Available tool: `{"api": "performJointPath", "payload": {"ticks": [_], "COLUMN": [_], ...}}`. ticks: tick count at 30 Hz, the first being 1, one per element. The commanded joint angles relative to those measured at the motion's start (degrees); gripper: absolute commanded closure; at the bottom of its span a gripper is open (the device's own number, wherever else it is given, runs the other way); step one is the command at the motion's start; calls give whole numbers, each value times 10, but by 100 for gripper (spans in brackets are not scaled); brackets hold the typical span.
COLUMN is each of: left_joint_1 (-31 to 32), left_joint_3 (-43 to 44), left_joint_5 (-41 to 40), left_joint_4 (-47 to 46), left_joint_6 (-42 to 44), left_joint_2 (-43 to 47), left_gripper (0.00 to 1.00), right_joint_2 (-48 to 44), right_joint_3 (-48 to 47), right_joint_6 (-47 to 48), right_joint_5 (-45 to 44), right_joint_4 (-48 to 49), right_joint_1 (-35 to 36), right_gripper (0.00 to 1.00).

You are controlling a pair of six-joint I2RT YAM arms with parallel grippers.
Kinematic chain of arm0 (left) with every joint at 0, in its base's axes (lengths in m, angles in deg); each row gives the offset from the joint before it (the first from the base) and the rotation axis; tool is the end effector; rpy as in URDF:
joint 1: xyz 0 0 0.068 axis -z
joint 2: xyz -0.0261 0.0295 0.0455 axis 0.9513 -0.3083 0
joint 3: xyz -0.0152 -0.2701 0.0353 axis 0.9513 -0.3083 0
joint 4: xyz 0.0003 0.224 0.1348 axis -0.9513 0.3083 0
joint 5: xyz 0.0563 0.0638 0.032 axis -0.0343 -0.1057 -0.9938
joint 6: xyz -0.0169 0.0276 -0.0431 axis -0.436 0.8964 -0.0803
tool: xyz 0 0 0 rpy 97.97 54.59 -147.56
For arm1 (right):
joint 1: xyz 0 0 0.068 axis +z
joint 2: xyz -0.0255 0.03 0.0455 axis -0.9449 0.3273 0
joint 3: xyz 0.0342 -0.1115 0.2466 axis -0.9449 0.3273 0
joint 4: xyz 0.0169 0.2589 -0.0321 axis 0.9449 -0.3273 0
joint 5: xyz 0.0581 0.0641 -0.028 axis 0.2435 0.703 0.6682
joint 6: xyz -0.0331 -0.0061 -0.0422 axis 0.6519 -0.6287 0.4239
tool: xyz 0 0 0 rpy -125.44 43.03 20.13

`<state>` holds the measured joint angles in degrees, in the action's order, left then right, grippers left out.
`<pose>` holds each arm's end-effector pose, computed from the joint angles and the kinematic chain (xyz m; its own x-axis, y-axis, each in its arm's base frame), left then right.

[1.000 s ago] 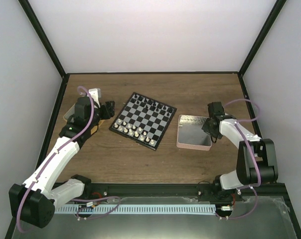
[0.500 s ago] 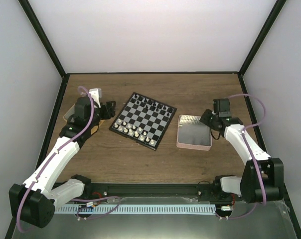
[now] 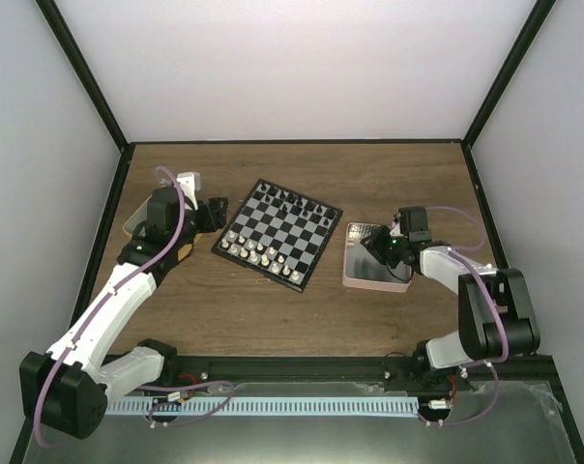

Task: Set up the chess pieces on the board
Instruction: Pick up the chess piece from the storage box.

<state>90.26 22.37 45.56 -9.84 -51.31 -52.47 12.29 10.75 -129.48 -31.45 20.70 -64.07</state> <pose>0.2263 -0.0757 0.3031 -0.5181 -0.1993 -0.8317 0.1685 0.9296 -0.3278 0.2625 0.0459 0.1649 -0.7940 0.5667 -0.2199 0.2962 0.6766 0.6742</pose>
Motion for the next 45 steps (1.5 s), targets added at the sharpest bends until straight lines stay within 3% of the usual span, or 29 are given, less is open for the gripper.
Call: {"api": "performJointPath", "payload": {"ticks": [1, 19, 34, 45], "left_joint_1": [-3, -4, -4, -3], "left_joint_3": [-2, -5, -6, -6], "left_joint_5": [10, 5, 2, 1], "left_joint_4": [-17, -12, -11, -11], "left_joint_6": [2, 3, 3, 3], "left_joint_2": [-5, 9, 14, 13], "left_gripper": [29, 30, 29, 29], "right_joint_2": [22, 87, 134, 139], "right_joint_3": [4, 6, -8, -18], "right_joint_6": [-105, -329, -369, -361], "right_joint_5": [6, -98, -94, -116], "right_joint_4": [84, 108, 115, 100], "right_joint_1": [33, 72, 80, 82], "right_gripper": [73, 80, 79, 95]}}
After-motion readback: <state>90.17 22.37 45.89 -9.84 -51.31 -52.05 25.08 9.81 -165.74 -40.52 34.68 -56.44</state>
